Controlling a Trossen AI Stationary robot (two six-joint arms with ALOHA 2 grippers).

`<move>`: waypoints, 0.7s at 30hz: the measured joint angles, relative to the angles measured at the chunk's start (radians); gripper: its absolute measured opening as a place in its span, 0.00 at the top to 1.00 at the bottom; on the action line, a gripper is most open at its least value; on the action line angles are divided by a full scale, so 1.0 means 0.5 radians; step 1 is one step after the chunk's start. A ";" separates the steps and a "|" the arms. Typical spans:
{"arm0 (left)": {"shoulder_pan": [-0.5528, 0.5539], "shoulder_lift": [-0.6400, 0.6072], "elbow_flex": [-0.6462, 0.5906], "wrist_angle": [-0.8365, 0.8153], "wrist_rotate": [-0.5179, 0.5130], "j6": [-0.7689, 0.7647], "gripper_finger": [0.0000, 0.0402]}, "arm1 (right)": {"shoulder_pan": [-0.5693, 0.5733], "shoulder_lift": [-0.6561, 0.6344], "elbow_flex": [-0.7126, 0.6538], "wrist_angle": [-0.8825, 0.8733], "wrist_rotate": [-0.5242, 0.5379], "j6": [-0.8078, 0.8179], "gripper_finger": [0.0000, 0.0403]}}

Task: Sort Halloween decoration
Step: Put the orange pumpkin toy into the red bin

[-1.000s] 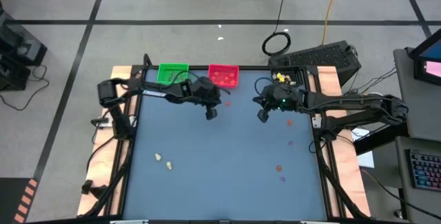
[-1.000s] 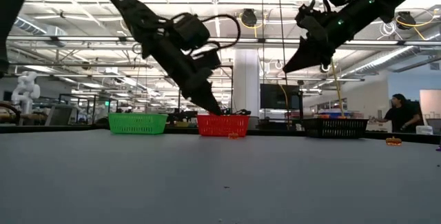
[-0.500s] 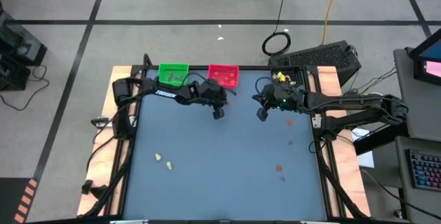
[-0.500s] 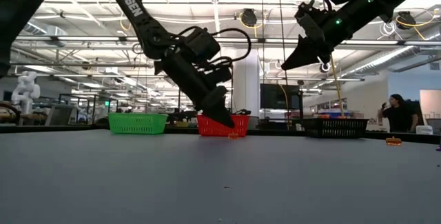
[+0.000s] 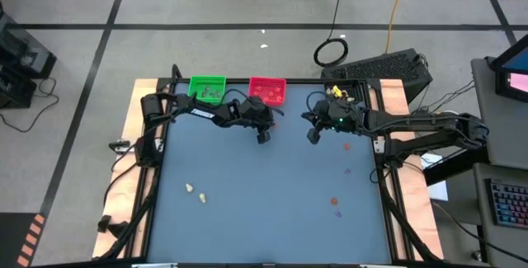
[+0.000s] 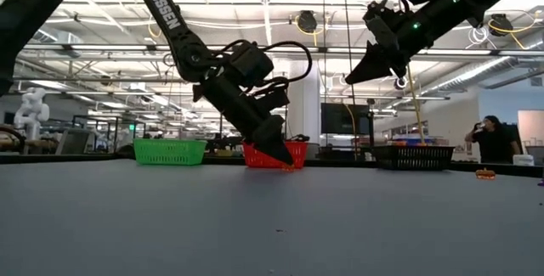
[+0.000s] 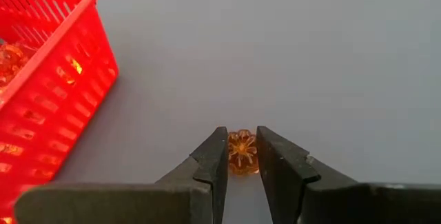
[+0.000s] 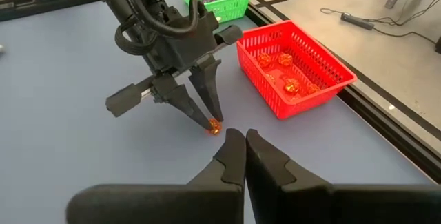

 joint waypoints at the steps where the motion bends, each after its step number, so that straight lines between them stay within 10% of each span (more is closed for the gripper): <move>1: 0.000 0.000 0.000 0.002 0.000 0.011 0.79 | 0.000 0.000 0.000 0.000 0.000 0.000 1.00; 14: -0.012 0.060 0.002 0.081 0.012 0.018 0.80 | 0.000 0.000 0.000 0.000 -0.001 0.001 1.00; 21: -0.011 0.060 0.002 0.094 0.004 0.014 0.98 | 0.000 0.000 0.000 0.000 -0.001 0.001 1.00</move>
